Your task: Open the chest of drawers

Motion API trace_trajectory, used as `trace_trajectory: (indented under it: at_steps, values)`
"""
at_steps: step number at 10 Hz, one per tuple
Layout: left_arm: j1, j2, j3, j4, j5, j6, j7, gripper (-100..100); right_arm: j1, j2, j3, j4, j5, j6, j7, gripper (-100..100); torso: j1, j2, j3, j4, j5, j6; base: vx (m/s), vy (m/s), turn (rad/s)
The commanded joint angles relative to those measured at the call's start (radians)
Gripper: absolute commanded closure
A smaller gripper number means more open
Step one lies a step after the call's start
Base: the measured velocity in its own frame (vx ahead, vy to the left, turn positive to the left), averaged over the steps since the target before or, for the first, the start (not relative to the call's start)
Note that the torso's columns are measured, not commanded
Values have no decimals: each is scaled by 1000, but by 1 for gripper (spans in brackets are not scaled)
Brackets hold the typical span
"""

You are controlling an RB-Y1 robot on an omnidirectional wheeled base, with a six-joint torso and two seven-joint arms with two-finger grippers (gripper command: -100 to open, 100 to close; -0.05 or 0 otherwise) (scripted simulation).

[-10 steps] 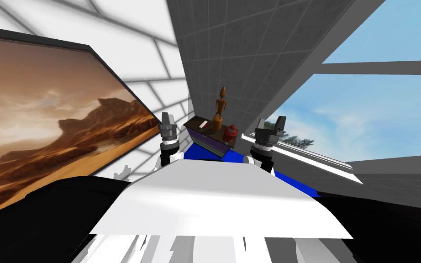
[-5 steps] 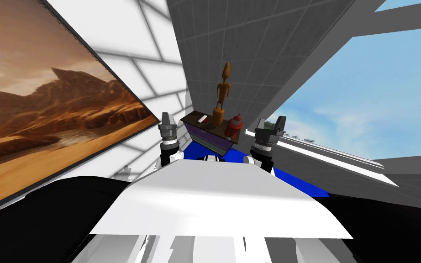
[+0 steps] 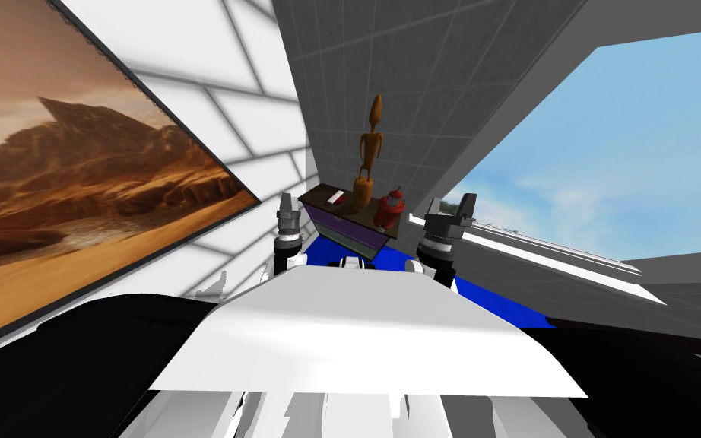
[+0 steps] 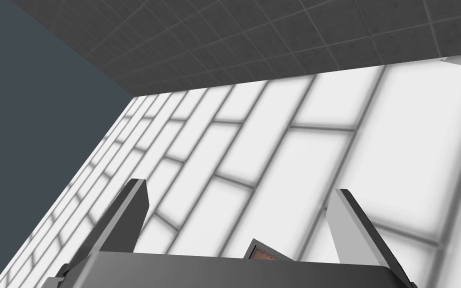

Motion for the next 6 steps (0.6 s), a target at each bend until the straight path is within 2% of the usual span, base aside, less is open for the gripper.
trace_trajectory:
  at_steps: [1, 6]
  values:
    - [-28, 26, 7, 80, -5, -39, -13, -100, 0, 0, 0, 0, 0, 0, 0, 0, 0, 0, 0, 0, 0, 0, 28, 15, -61]
    - [-63, 49, 9, 218, -16, -90, -33, -100, 0, 0, 0, 0, 0, 0, 0, 0, 0, 0, 0, 0, 0, 0, 24, 14, -41]
